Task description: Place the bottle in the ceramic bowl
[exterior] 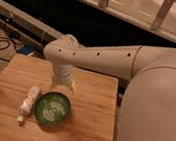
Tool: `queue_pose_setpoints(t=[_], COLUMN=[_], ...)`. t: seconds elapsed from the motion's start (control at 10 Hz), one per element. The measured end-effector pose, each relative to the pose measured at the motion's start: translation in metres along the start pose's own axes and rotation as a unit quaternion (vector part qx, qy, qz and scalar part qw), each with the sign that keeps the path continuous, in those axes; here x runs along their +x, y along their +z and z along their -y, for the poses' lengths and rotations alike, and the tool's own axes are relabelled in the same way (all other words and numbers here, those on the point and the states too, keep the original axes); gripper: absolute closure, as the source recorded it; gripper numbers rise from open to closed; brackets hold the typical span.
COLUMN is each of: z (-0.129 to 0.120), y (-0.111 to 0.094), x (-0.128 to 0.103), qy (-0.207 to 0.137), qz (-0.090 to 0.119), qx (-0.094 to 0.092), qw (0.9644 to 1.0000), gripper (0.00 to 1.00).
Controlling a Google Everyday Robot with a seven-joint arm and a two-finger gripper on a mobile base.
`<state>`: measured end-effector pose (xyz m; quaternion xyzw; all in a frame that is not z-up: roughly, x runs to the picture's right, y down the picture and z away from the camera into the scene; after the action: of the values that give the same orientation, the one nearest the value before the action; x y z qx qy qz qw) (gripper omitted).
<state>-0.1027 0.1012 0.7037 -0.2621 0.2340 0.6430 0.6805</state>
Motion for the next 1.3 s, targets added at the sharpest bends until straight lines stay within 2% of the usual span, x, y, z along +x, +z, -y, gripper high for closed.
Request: queue_pose_setpoints(t=[0.6, 0.8, 1.0, 1.2, 1.3], z=[0.001, -0.007, -0.038, -0.082, -0.112], y=[0.0, -0.007, -0.007, -0.002, 0.005], x=[0.0, -0.009, -0.024, -0.043, -0.05], qy=[-0.001, -0.007, -0.039, -0.08, -0.106], qz=[0.002, 0.034, 0.043, 0.047, 0.045], qx=[0.0, -0.003, -0.006, -0.012, -0.021], qw=[1.0, 0.9994, 0.9983, 0.9956, 0.9931], gripper=[0.35, 0.35, 0.35, 0.35, 0.35])
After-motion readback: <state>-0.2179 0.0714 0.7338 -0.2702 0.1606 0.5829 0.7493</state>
